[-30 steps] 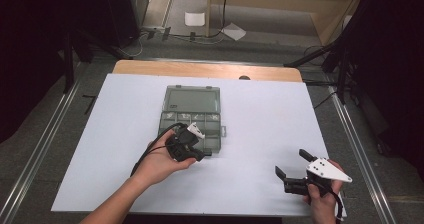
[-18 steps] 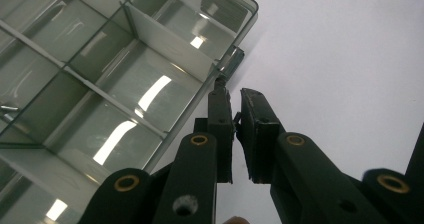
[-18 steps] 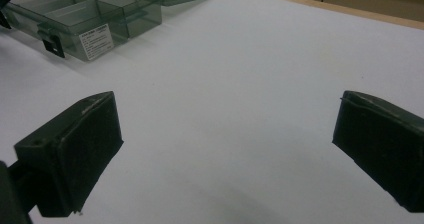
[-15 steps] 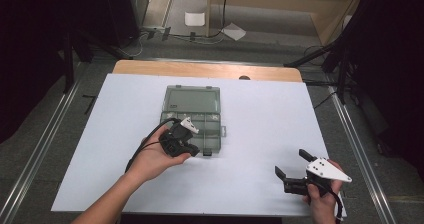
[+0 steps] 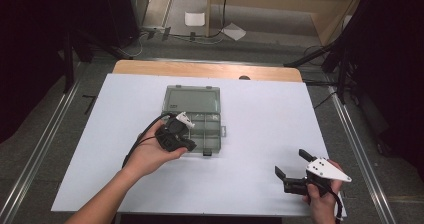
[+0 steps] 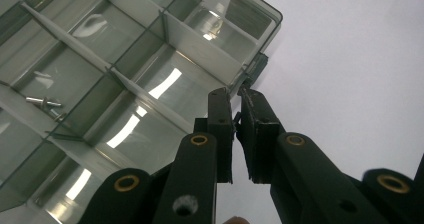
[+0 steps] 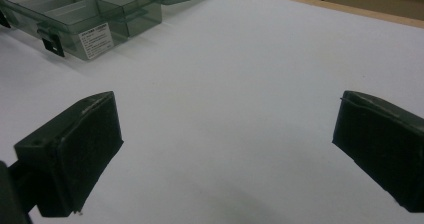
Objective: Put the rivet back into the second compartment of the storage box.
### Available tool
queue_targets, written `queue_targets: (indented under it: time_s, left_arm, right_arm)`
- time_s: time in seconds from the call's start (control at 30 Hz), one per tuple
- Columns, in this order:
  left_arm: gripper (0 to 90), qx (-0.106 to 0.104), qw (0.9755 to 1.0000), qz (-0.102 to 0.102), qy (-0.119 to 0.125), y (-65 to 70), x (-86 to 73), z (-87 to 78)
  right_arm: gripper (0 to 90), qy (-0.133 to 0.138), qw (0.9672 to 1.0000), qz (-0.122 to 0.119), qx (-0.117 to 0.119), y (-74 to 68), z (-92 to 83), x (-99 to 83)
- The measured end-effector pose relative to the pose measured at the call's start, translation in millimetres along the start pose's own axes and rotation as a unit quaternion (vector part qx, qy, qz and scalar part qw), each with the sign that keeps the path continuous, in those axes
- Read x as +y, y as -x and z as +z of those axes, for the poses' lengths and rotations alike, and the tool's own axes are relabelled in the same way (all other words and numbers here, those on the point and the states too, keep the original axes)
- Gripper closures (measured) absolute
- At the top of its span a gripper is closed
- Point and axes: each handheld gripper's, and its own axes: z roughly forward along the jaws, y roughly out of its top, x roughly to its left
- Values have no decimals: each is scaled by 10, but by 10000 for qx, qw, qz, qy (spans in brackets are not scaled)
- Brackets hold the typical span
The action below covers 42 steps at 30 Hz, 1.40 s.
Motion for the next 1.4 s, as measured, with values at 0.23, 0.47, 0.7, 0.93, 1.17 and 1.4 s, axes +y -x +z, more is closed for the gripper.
queue_targets:
  time_s: [0.23, 0.47, 0.7, 0.93, 1.17, 1.4]
  left_arm:
    - [837, 49, 10000, -28, 37, -63, 26, -56]
    - [836, 98, 9999, -114, 73, -131, 35, -81]
    - [836, 126, 9998, -147, 71, -194, 34, -88]
    - [836, 138, 9996, -223, 65, -271, 18, -80]
    - [837, 190, 9996, -206, 26, -318, 55, -75]
    - [836, 190, 9993, -321, 40, -415, 88, -55]
  right_arm:
    - [0, 0, 10000, 9, 0, -2, -2, 1]
    - [0, 27, 10000, 35, 7, 1, -6, 3]
    - [0, 0, 10000, 41, 3, -7, -4, 3]
    - [0, -15, 10000, 10, 15, -15, 6, -2]
    - [0, -12, 10000, 34, 6, -9, -2, -2]
    - [0, -15, 10000, 25, 1, -9, -2, -2]
